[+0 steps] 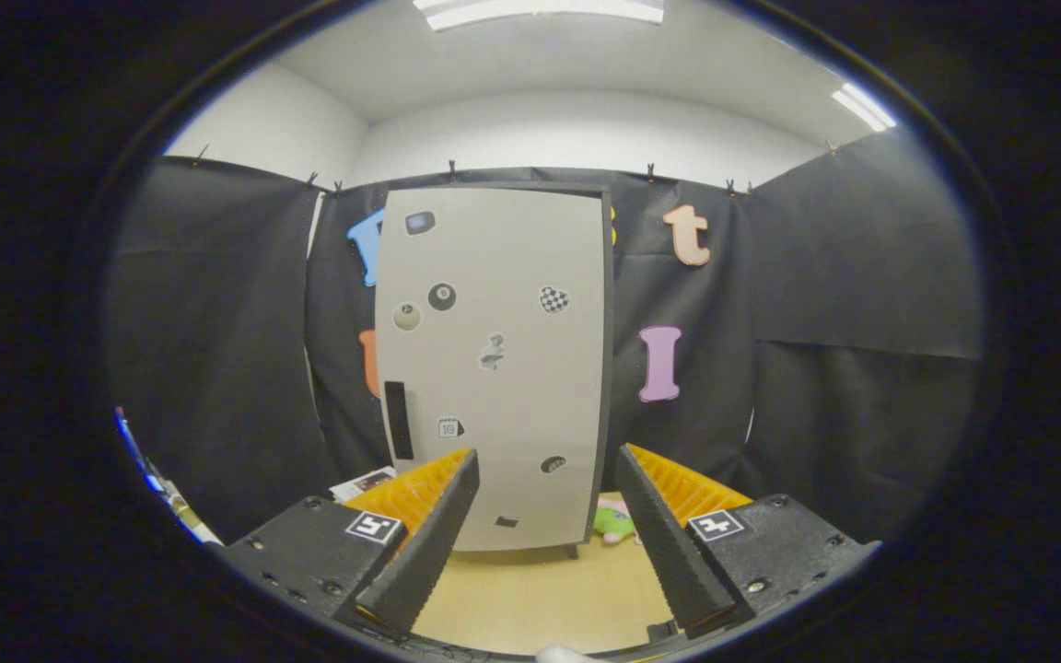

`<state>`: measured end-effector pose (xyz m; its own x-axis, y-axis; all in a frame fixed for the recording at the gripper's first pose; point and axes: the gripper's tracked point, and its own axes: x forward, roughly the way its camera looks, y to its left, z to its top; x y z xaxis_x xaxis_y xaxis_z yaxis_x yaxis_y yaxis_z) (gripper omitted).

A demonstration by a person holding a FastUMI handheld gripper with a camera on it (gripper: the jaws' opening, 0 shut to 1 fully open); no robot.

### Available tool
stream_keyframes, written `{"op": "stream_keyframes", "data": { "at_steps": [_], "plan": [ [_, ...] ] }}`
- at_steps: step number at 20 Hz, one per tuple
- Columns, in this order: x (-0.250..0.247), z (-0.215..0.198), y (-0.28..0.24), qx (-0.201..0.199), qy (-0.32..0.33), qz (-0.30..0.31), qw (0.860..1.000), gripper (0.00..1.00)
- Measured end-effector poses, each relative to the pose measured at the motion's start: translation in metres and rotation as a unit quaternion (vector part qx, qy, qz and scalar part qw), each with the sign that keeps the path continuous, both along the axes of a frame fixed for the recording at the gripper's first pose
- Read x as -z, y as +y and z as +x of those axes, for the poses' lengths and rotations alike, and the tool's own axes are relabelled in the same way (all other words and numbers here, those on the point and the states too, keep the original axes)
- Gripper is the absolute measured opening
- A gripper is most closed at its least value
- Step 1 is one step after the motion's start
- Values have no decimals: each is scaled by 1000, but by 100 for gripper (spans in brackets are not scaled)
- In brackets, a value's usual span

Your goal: Open the shoe cabinet door, grab the shoes and put them into the shoe cabinet, then close the shoe cabinet door.

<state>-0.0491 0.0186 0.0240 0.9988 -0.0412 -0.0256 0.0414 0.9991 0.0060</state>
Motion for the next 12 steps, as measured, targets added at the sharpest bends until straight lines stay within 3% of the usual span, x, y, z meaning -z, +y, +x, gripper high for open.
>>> {"op": "stream_keyframes", "data": {
  "at_steps": [12],
  "plan": [
    [-5, -5, -8, 9, -9, 5, 1000, 98]
  ]
}}
